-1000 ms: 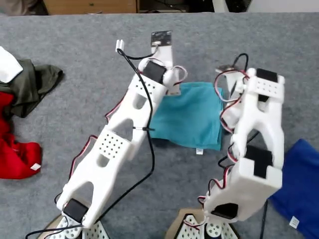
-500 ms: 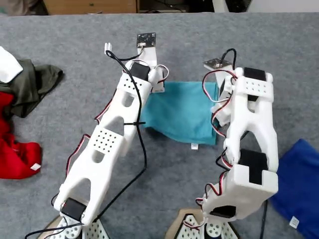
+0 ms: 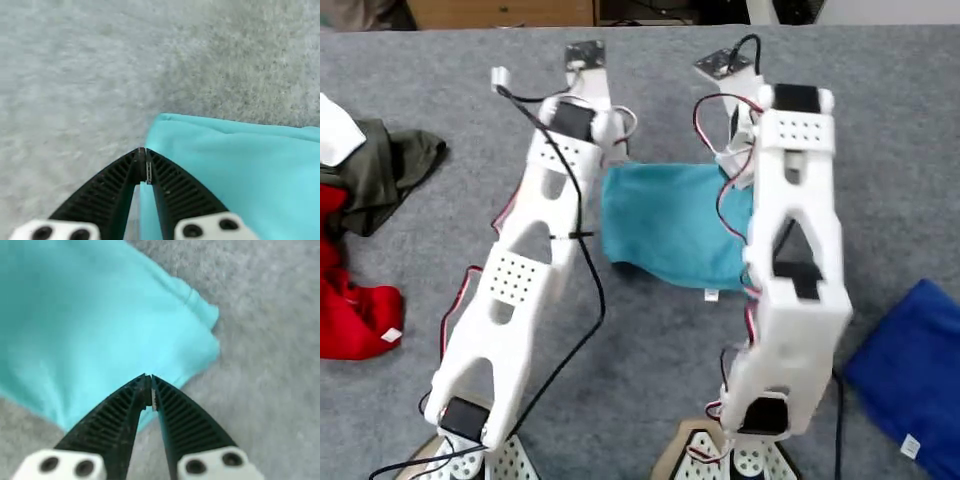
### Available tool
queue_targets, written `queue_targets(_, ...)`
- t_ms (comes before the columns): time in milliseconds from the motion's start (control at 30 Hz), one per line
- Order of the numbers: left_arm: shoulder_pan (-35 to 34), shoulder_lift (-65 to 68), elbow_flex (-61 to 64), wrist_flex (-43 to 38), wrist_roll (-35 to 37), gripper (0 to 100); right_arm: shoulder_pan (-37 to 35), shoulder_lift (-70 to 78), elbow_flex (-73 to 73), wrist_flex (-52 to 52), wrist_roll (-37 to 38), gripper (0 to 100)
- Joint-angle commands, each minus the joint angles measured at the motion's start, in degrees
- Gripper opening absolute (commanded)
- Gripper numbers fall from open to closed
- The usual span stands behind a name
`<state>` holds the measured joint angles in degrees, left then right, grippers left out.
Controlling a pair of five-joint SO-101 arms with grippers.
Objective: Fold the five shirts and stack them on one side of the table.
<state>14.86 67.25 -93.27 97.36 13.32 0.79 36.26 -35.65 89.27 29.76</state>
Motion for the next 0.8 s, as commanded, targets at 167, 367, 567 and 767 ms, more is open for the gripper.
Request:
queue_targets(167,1.14,-4.18,-0.97,3.34,-2.73,2,-0.48,30.37,-38.11,7.82,-0.62,0.5)
queue_targets(367,4.92,3.56,-1.14,-2.37,-1.32,2,-0.66,42.95,-58.24,9.14,-0.35,0.5)
queue_targets(567,4.22,7.87,-1.23,-3.96,-0.26,2,-0.48,42.07,-59.91,13.19,-0.26,0.5)
queue_targets(767,2.29,7.69,-2.55,-3.96,-0.26,2,-0.66,34.33,-57.54,13.19,-0.53,0.5)
